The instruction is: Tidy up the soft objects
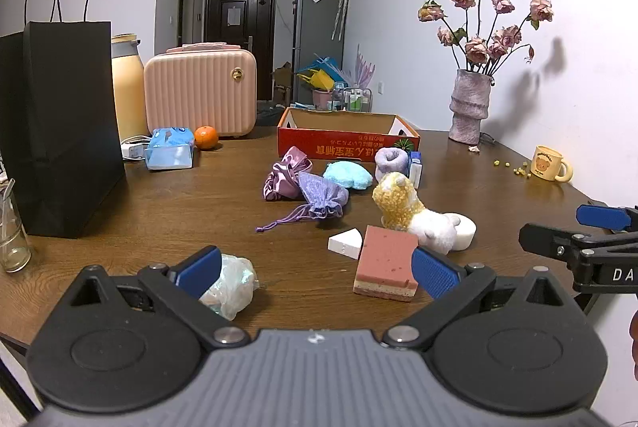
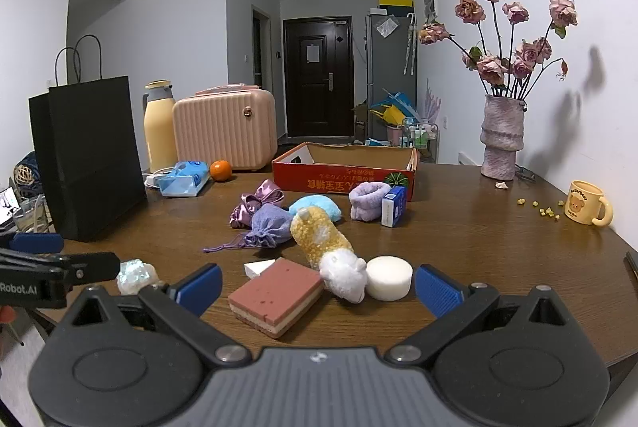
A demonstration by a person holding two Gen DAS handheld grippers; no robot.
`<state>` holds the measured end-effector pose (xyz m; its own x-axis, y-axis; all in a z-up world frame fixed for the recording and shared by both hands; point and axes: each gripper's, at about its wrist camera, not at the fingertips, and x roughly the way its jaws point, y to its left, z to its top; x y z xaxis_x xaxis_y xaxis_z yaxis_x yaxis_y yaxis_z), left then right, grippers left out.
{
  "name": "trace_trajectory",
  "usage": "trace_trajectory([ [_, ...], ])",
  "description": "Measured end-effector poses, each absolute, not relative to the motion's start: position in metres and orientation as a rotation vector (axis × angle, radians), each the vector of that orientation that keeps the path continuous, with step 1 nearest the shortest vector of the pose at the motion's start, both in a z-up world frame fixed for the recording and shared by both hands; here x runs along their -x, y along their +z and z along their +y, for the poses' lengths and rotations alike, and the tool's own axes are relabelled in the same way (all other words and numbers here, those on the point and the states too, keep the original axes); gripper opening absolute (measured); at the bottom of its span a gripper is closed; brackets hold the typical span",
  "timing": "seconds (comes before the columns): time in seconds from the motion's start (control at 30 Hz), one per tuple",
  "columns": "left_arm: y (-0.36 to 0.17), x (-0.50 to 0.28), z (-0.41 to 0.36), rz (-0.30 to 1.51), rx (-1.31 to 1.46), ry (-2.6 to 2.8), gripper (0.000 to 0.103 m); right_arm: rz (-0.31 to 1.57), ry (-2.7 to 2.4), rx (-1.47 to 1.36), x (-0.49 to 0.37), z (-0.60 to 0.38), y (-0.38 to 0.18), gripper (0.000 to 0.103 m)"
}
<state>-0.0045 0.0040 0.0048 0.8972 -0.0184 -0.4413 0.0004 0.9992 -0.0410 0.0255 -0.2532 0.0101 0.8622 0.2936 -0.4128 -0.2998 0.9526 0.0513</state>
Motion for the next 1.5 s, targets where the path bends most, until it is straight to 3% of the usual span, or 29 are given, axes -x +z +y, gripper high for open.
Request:
trace_trajectory([
  [1.5, 0.0005, 0.0020, 0.0064, 0.465, 0.045, 0.001, 0.103, 0.449, 0.321, 0.035, -0.0272, -0.2453, 0.0030, 0.103],
])
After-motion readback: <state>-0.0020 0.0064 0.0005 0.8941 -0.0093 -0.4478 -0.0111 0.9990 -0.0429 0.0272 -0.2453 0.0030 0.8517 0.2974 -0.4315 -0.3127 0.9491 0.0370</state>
